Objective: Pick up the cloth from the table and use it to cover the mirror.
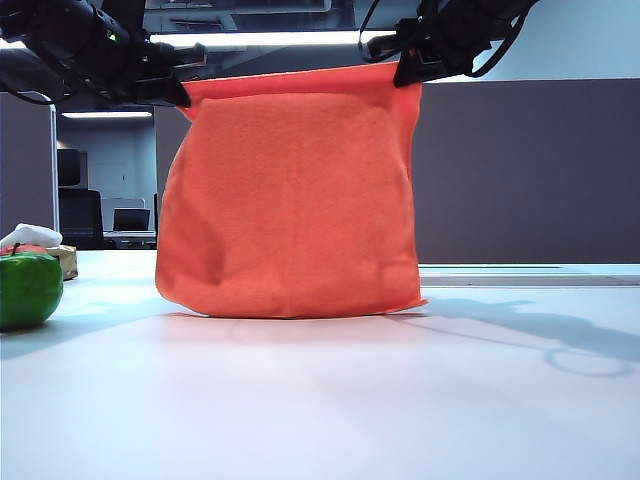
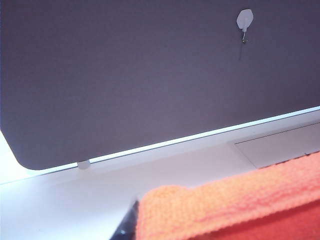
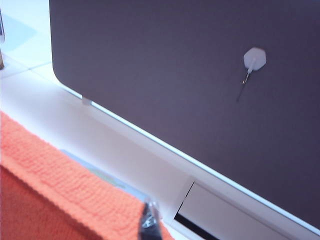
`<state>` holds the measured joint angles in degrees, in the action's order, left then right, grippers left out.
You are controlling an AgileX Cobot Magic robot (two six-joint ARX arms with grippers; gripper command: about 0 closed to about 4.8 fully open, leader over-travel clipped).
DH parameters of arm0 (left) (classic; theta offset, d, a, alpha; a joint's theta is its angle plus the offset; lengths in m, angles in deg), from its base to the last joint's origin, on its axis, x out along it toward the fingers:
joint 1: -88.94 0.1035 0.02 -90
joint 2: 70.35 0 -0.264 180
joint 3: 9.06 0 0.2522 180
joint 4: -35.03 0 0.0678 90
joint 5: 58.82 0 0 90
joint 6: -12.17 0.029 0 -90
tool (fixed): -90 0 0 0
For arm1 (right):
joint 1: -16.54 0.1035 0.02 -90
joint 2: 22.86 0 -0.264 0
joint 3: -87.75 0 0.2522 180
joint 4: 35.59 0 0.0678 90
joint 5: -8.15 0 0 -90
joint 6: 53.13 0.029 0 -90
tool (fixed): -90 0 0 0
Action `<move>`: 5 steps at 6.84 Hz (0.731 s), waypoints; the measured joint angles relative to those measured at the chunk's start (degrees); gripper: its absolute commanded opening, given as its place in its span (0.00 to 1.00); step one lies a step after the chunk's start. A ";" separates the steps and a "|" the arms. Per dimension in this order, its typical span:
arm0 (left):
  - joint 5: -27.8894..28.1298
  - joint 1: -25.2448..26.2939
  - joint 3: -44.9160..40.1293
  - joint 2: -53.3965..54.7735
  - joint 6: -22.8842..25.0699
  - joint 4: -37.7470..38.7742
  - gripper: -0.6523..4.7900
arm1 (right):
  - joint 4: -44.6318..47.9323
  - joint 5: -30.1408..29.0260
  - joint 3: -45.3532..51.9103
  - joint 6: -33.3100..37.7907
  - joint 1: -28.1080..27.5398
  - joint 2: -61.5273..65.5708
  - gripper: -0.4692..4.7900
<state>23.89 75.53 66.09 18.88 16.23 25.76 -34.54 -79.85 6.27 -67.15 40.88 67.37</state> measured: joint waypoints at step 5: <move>2.08 -0.13 0.79 4.61 0.02 1.18 0.11 | 1.55 4.04 0.00 0.00 -0.02 4.83 0.08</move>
<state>25.97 75.40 66.88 23.49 16.25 26.94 -32.99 -75.81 6.27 -67.15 40.86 72.20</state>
